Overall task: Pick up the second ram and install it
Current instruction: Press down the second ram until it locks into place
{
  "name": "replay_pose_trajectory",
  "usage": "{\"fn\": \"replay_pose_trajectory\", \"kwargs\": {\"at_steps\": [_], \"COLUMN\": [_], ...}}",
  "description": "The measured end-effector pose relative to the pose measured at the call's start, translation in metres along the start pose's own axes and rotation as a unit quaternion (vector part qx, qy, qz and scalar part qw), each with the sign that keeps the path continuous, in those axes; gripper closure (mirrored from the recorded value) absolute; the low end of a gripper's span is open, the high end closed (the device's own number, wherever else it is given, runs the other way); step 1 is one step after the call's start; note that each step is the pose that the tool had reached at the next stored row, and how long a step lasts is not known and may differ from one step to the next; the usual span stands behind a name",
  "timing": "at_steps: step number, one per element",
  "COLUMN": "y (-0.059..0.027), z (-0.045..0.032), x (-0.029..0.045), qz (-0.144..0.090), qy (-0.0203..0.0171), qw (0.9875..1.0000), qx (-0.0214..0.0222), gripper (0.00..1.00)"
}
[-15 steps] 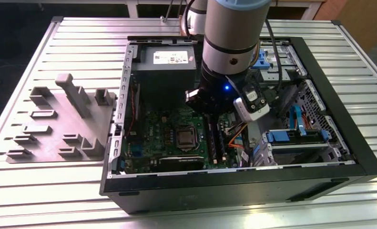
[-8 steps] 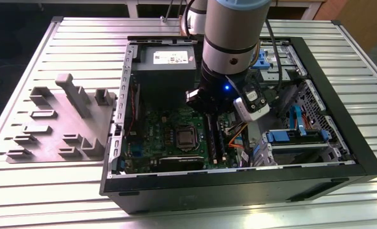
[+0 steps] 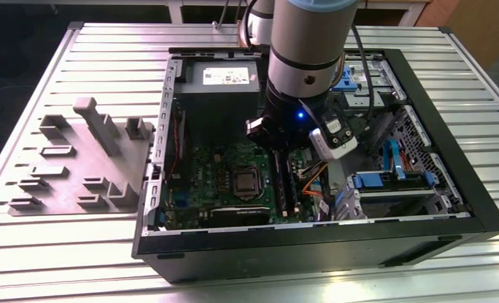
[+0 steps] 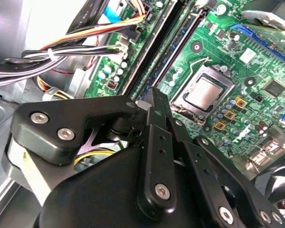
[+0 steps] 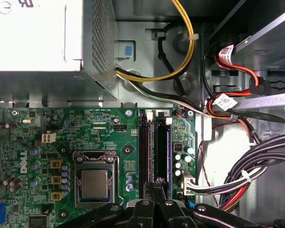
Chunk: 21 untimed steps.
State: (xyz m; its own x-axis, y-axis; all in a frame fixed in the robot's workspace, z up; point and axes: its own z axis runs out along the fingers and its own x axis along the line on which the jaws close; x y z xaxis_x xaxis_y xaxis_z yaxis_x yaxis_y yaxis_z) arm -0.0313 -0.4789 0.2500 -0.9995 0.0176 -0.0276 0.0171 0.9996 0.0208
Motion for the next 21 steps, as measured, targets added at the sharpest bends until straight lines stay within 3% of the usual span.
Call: {"fn": "replay_pose_trajectory", "kwargs": {"at_steps": [7, 21], "y": [0.0005, 0.0168], "z": [-0.0003, 0.0005], "x": [-0.0001, 0.0003], "qz": [0.000, 0.000], "qy": [0.0000, 0.0000], "qw": [1.0000, 1.0000], "qx": [0.0001, -0.0004], "gripper": [0.90, 0.90]}}
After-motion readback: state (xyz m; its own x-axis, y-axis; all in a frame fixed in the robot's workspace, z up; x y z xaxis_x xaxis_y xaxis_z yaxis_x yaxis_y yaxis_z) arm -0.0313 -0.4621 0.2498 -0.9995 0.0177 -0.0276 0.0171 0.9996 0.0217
